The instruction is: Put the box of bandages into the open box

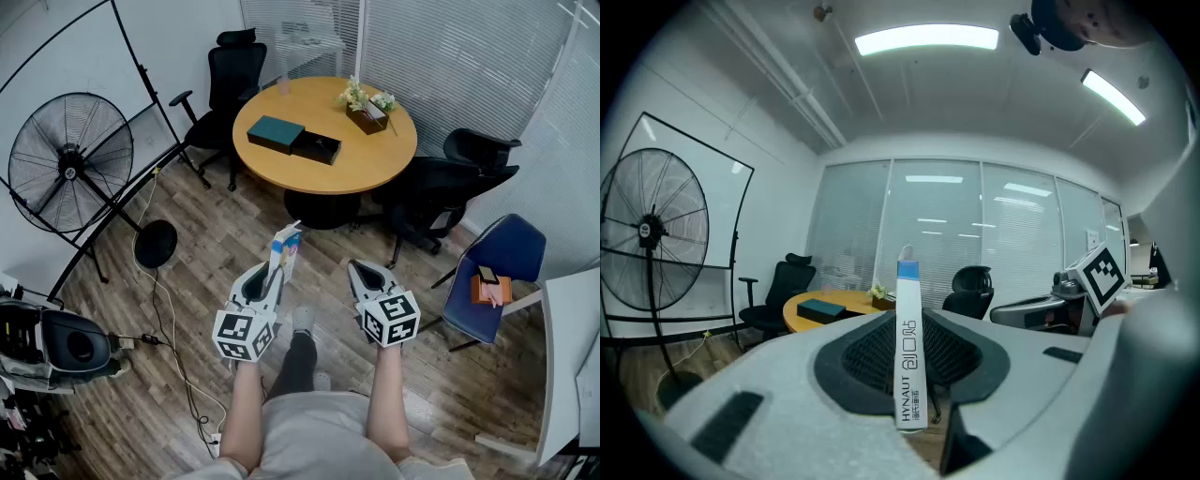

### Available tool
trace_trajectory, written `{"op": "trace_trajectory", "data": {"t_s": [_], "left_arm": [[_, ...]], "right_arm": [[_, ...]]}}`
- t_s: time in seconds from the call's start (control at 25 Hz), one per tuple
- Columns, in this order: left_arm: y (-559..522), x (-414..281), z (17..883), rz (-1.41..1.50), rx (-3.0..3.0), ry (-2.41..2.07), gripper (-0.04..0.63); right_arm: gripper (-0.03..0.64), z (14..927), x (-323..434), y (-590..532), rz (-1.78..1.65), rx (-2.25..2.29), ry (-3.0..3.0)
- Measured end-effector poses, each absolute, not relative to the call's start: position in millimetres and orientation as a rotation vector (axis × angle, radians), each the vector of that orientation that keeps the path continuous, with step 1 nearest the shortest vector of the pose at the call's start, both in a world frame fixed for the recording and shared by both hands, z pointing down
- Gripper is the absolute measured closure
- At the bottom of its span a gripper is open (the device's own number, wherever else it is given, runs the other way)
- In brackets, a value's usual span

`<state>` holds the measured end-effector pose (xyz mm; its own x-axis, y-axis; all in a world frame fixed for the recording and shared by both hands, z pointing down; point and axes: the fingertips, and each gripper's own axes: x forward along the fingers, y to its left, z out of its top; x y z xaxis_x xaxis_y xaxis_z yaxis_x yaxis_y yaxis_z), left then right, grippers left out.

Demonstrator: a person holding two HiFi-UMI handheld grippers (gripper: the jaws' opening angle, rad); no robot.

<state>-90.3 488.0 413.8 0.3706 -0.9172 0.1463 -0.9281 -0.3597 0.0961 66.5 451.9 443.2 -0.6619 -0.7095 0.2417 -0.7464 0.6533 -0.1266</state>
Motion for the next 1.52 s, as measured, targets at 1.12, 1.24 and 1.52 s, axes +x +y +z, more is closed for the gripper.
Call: {"op": "trace_trajectory", "data": {"t_s": [1.12,1.24,1.52], "left_arm": [[388.1,-130.9,431.6,0.081,2.423,-1.657,0.511],[358.1,-143.2,437.2,0.078,2.408,-1.646,0.511],[283.0,-174.3,442.7,0.032,2.366,-1.619,0.511]], "right_arm": [[0.618,481.1,47.3,353.6,0.468,1.238,-2.665],[0.618,487.1,39.8,319.8,0.501,1.255,-2.659],[0.618,495.1,16.3,257.3,0.514,1.249,-2.589]]}}
